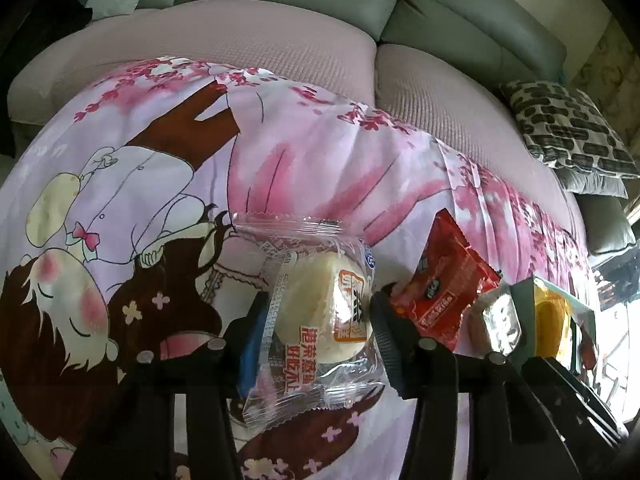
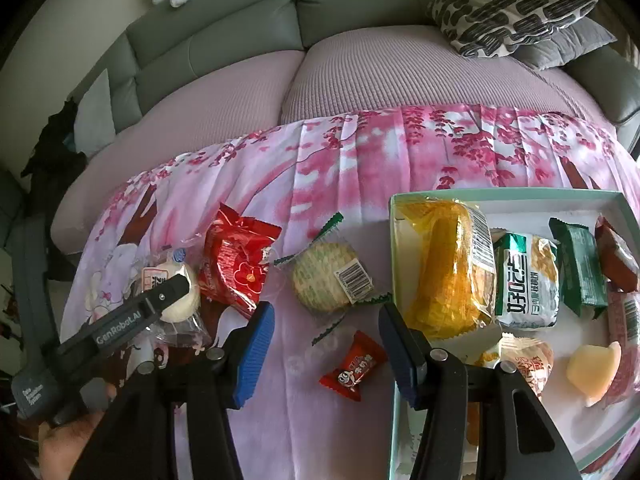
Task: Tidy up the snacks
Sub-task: 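Hold the bun with the left tool while the right grasps the small red candy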
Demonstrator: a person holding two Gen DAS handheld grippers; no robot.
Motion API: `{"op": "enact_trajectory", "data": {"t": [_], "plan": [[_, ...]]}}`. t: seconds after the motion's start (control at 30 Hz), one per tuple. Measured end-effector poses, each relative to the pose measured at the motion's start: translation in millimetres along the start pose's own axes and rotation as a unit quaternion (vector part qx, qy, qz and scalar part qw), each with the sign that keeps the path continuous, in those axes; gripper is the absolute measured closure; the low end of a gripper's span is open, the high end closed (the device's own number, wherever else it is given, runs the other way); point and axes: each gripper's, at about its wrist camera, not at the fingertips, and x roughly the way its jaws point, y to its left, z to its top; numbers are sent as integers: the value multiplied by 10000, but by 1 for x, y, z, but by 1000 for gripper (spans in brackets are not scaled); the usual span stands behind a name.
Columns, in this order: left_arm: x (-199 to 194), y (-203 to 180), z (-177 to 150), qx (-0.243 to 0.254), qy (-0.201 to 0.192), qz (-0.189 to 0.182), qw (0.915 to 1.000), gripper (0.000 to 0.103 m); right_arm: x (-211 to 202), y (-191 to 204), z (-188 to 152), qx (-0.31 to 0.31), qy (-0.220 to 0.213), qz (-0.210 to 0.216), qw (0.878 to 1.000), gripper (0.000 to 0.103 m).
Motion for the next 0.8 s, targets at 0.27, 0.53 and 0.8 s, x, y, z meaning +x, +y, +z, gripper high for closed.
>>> {"op": "enact_trajectory", "data": {"t": [0.27,0.53,0.8], "plan": [[-9,2,-6,1,90,135,9999,53,-1,4,-3,-24,32,67,10000,45],[-17,10,-19,-75,163,215,9996,53,-5,6,-7,-61,40,151,9999,45],[-25,11,-27,-112,191,278,9994,53,-2,-3,-12,77,167,305,9994,45]]}}
